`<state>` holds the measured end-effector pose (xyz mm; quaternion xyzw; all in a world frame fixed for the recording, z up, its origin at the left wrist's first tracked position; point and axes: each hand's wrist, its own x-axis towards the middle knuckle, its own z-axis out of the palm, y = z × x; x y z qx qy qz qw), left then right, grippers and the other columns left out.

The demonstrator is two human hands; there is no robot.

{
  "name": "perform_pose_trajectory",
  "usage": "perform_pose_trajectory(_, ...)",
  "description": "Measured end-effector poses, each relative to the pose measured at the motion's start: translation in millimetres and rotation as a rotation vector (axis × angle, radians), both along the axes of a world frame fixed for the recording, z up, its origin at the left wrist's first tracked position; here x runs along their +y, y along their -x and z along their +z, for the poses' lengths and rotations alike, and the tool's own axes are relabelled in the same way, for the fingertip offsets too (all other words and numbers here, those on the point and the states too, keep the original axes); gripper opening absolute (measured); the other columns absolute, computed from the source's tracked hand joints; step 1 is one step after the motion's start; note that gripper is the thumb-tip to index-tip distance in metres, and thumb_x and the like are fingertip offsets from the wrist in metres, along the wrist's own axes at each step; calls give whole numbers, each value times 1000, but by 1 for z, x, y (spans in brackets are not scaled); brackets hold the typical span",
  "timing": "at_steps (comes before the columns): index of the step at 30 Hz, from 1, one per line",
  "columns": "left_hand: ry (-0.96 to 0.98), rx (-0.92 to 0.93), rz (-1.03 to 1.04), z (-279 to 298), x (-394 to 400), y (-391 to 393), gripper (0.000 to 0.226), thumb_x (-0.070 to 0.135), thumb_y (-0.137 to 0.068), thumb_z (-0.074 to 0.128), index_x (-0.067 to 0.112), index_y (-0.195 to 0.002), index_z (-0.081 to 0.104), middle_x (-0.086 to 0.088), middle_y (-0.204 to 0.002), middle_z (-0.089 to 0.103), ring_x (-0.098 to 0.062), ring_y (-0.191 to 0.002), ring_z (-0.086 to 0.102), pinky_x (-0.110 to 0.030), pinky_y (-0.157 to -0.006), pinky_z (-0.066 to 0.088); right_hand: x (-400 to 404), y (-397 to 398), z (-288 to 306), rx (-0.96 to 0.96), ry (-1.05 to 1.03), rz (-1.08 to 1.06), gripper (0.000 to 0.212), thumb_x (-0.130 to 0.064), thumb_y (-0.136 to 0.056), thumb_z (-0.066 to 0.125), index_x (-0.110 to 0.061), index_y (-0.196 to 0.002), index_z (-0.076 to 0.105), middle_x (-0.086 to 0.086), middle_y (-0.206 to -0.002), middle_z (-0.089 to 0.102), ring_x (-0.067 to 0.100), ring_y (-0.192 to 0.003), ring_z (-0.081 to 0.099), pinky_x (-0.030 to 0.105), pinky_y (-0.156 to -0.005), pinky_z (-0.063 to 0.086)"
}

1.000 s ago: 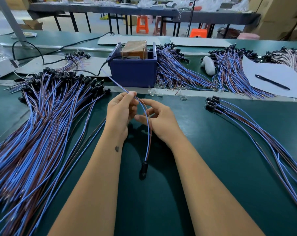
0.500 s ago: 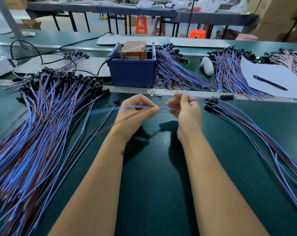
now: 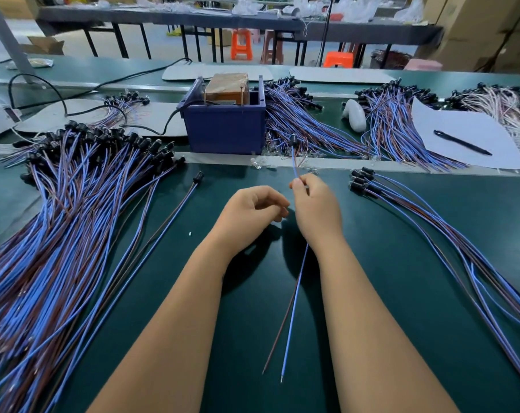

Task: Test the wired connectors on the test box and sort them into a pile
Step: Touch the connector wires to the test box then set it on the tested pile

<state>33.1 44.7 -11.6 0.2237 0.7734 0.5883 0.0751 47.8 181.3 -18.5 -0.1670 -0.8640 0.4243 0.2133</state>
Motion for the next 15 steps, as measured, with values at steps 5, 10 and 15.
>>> perform_pose_trajectory(5, 150, 78, -53, -3, 3, -2, 27, -7, -85, 53, 13, -90, 71, -6, -85, 74, -22, -82, 69, -37, -89, 54, -3, -8, -4, -9, -111, 6, 23, -31, -102, 40, -17, -92, 55, -4, -72, 53, 26, -76, 50, 36, -62, 31)
perform_pose_trajectory(10, 140, 46, -39, -2, 4, -2, 26, -3, -88, 55, 18, -89, 70, 4, -80, 72, -8, -75, 66, -26, -86, 52, 17, -18, -3, -93, -380, -17, 25, -32, -104, 34, -18, -102, 55, 1, -80, 53, 28, -77, 47, 35, -62, 30)
perform_pose_trajectory(15, 158, 49, -37, -5, 4, -3, 25, 3, -90, 56, 23, -87, 70, 9, -79, 72, -3, -72, 63, -18, -72, 47, 73, -34, 7, -153, -620, -107, 27, -29, -104, 36, -16, -107, 60, 9, -99, 64, 32, -88, 56, 34, -63, 33)
